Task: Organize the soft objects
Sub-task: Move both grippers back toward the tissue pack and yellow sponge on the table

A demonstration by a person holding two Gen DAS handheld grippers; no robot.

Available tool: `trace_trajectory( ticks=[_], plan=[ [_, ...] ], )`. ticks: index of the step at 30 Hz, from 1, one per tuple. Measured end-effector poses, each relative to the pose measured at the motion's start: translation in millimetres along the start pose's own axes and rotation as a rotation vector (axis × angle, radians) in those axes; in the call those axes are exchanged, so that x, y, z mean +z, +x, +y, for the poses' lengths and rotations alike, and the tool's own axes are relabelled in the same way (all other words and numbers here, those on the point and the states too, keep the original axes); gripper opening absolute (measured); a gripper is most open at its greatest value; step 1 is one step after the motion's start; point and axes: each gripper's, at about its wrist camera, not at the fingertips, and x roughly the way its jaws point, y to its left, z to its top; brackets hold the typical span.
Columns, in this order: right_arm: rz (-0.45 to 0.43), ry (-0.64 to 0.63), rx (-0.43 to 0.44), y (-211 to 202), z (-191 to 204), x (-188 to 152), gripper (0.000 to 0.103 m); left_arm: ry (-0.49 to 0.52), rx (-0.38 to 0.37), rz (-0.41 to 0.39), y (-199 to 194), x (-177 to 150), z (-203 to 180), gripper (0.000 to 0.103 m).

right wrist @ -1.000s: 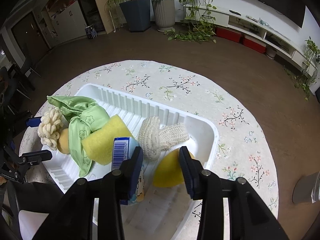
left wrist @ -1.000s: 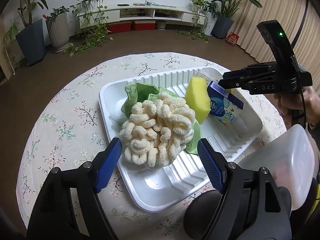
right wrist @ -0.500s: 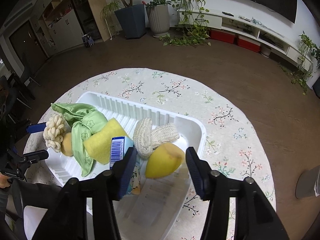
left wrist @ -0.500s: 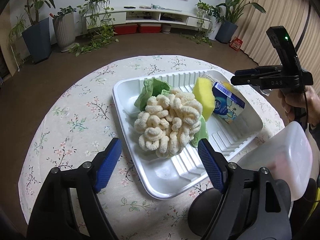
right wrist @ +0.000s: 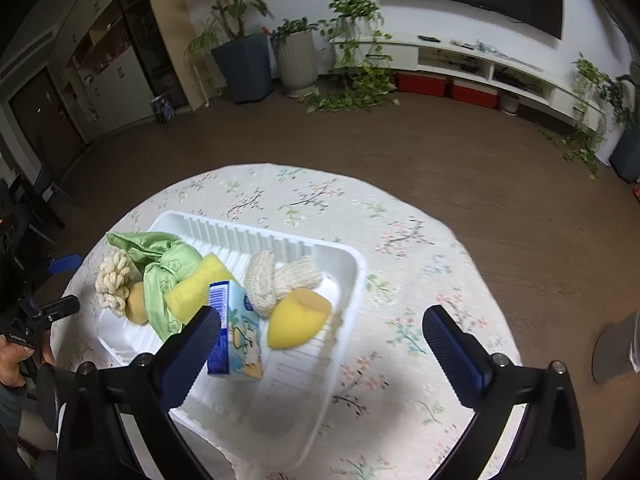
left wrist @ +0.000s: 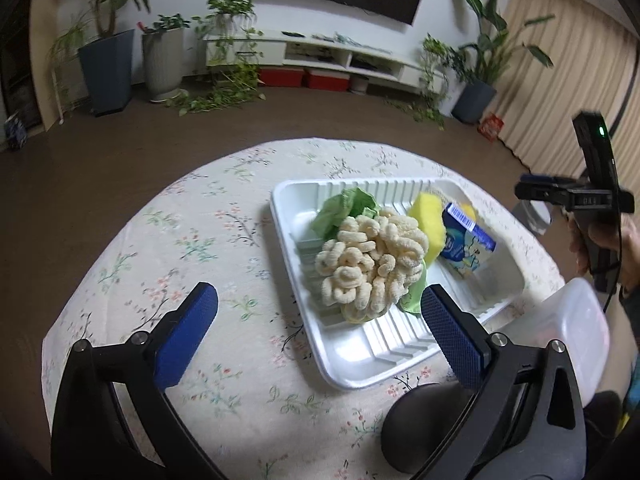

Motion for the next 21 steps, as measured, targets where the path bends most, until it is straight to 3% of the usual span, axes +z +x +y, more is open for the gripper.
trace_trajectory(
  ticks=[10,21],
  plan=[
    [-0.107,0.106,0.014,-73,-26,-41,0.103,-0.109,-0.003,-0.108,-65,-35,15,0.103],
    [-0.152,0.154,0.076,-132,-6,-137,0.103,-0.082,0.031,-0.074,-109,-122,-13,0.103]
  ],
)
